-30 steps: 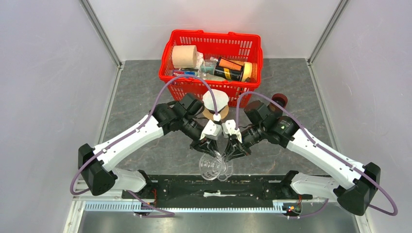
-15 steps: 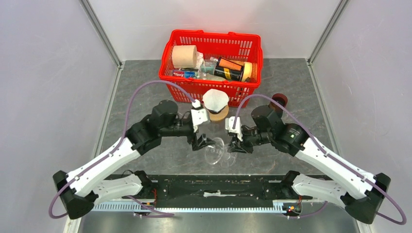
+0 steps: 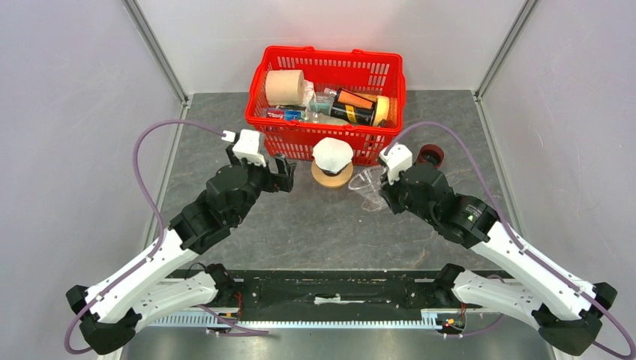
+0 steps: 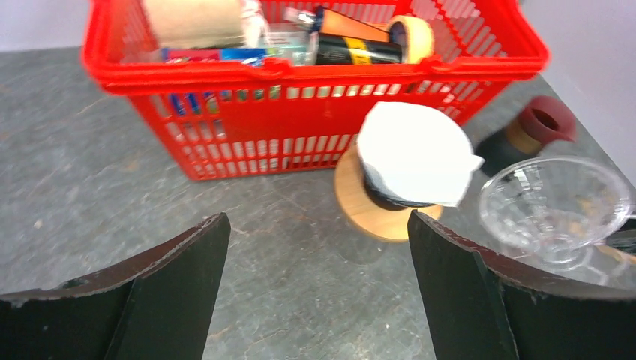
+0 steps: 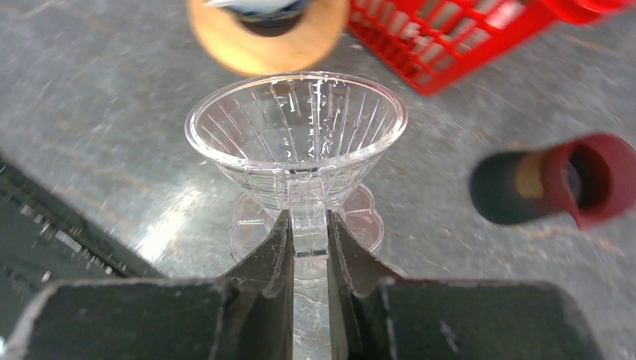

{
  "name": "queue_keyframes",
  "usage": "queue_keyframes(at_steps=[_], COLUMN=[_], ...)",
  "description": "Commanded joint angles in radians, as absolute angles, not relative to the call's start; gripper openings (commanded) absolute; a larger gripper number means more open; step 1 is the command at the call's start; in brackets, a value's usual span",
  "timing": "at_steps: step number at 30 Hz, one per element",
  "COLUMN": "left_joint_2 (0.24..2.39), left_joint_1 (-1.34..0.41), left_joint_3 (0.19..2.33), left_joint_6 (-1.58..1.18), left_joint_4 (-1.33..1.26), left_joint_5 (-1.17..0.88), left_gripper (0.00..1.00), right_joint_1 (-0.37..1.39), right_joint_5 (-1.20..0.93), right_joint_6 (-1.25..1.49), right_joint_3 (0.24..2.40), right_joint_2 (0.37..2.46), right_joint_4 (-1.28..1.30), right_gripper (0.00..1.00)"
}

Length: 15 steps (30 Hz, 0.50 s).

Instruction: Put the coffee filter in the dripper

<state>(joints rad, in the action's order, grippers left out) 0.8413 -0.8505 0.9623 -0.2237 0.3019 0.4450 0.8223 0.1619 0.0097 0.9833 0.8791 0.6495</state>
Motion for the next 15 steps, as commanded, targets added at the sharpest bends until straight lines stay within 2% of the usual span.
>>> queue_keyframes(at_steps=[1, 7, 11, 15], left_joint_2=[0.789, 0.731, 0.717, 0.748], left_joint_1=[-0.851, -0.850, -0.828, -0.780], left_joint_3=[0.904, 0.817, 0.767, 0.756], left_joint_6=[-0.351, -0.426, -0.463, -0.505], left_joint_4=[0.262, 0.264, 0.264, 0.302], left_joint_5=[0.647, 0.790, 0.768, 0.741], left_gripper=[0.95, 0.97, 0.97, 0.97], right_joint_1=[0.823, 0.781, 0.678, 0.586], right_joint_5=[0.543, 0.822, 0.857, 0.816], right_joint_6=[0.225, 0.339, 0.330, 0.238], right_joint_3=[1.086, 1.126, 1.088, 0.964], right_joint_2=[0.905, 0.943, 0.903, 0.829], right_joint_4=[0.697, 0.744, 0.650, 0.400], right_gripper=[0.00, 0.00, 0.00, 0.00])
